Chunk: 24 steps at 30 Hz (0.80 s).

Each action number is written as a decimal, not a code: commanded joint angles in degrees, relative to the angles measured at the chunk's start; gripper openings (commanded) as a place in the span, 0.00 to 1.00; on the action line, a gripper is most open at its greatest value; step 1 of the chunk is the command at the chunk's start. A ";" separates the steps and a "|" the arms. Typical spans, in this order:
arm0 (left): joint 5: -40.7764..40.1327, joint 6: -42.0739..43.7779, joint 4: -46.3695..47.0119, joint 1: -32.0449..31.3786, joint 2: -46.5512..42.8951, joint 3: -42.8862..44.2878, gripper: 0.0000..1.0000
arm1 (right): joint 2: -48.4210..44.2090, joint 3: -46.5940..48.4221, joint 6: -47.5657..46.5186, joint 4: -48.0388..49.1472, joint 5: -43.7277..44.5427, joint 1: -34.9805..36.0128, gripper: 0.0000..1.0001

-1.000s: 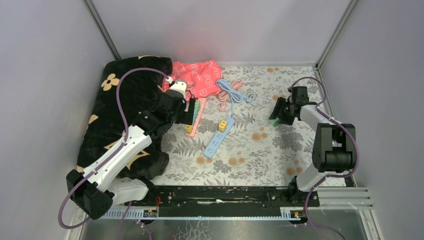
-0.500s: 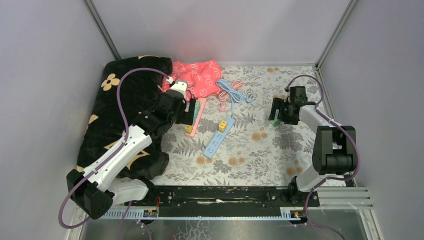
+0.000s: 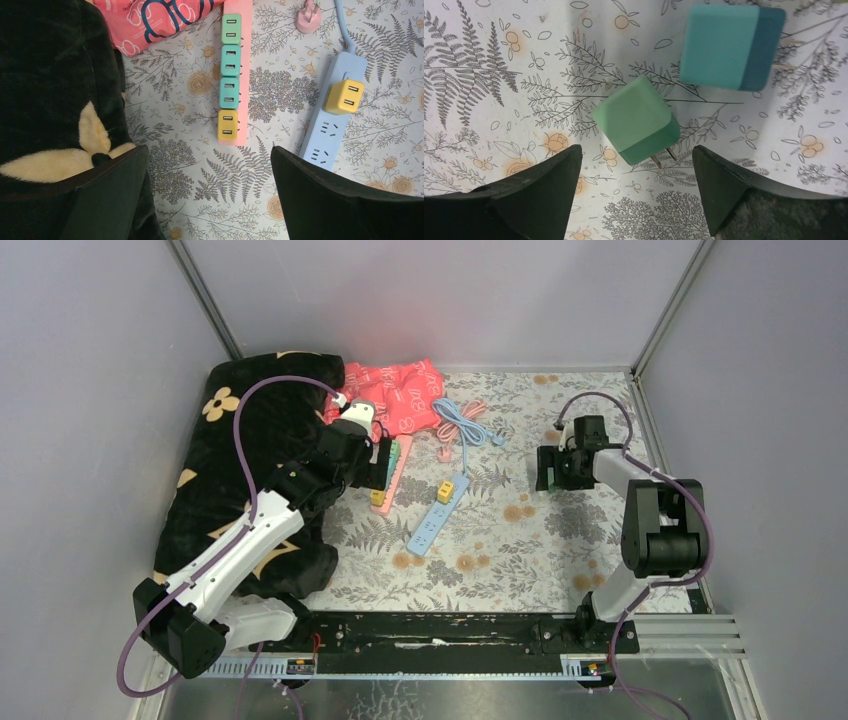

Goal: Insert the plug
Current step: Adjust the plug at the center of the board.

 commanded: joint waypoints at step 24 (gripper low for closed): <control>0.22 0.72 3.32 0.87 -0.15 -0.82 1.00 | 3.25 -1.40 -11.37 6.12 6.58 4.45 0.80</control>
